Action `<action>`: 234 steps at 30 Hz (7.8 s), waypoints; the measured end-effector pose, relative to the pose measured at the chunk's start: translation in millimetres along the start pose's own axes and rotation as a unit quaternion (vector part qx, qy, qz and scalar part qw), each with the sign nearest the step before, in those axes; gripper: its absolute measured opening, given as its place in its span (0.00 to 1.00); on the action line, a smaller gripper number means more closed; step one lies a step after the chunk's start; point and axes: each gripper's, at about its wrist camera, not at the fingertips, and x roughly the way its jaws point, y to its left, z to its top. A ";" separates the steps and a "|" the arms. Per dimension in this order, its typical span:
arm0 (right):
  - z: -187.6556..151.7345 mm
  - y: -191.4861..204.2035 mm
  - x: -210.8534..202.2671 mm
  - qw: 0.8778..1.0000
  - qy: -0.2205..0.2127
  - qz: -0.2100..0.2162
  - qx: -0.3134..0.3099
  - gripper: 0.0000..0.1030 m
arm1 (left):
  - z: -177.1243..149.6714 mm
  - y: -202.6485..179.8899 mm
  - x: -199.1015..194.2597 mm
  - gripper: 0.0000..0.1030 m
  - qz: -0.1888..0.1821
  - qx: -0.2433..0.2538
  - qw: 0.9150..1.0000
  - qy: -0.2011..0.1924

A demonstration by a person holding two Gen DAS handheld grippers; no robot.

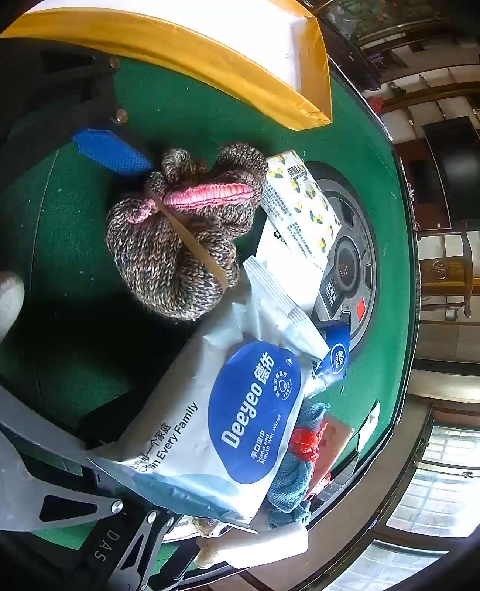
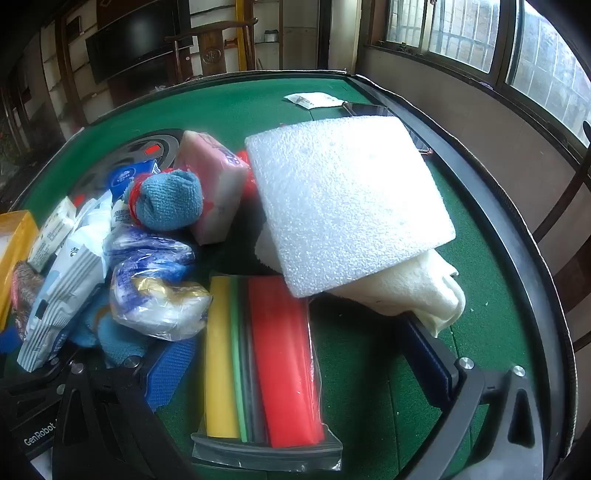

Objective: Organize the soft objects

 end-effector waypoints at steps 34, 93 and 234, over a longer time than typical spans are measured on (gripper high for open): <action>0.1 -0.1 0.3 1.000 0.000 0.000 0.000 0.99 | 0.0 -0.2 0.1 1.00 0.000 0.000 1.000 0.001; -8.8 29.4 -4.8 0.992 0.067 0.056 -0.091 0.99 | -17.2 61.1 -106.7 1.00 -0.085 0.016 0.987 -0.138; 107.6 127.8 -226.2 0.943 -0.180 0.263 -0.096 0.45 | 62.8 219.3 -184.8 0.69 -0.214 -0.142 0.956 -0.141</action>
